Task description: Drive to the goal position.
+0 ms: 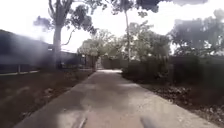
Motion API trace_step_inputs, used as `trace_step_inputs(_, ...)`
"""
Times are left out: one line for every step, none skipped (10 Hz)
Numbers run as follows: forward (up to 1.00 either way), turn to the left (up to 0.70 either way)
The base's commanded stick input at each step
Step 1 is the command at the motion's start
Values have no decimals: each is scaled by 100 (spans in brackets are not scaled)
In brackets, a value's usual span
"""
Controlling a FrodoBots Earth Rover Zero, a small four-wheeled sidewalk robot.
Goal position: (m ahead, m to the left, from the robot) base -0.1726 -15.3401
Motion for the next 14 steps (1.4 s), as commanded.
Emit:
trace_step_inputs(70, 0)
trace_step_inputs(70, 0)
trace_step_inputs(70, 0)
trace_step_inputs(70, 0)
trace_step_inputs(70, 0)
trace_step_inputs(70, 0)
trace_step_inputs(70, 0)
trace_step_inputs(70, 0)
trace_step_inputs(70, 0)
trace_step_inputs(70, 0)
trace_step_inputs(70, 5)
trace_step_inputs(70, 13)
trace_step_inputs(70, 0)
trace_step_inputs(70, 0)
